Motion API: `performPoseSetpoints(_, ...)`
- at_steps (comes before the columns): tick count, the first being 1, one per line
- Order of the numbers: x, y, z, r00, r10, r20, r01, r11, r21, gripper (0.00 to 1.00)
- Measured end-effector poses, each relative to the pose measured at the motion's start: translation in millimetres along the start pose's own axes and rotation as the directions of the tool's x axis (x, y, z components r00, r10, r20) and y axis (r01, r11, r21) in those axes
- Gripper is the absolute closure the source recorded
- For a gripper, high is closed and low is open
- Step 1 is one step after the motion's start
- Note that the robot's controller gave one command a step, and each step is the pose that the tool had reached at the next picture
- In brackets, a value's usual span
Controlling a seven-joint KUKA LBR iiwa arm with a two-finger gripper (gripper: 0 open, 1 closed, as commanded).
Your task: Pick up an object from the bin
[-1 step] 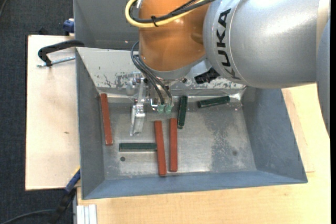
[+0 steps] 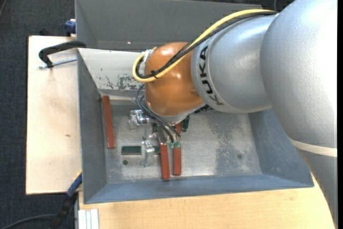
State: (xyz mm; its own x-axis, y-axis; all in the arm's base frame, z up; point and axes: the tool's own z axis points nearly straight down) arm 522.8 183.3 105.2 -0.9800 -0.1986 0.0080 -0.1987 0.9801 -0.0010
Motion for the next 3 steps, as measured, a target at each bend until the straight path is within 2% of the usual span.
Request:
performPoseSetpoints(1, 30.6, -40, 37, 0.998, -0.058, 0.002, 0.058, 0.998, 0.000, 0.00)
performPoseSetpoints(2, 28.9, -38, 35, 0.998, -0.059, 0.007, 0.059, 0.998, -0.002, 1.00)
performPoseSetpoints(3, 22.7, -18, -132, 0.996, -0.083, 0.024, 0.083, 0.997, -0.002, 1.00)
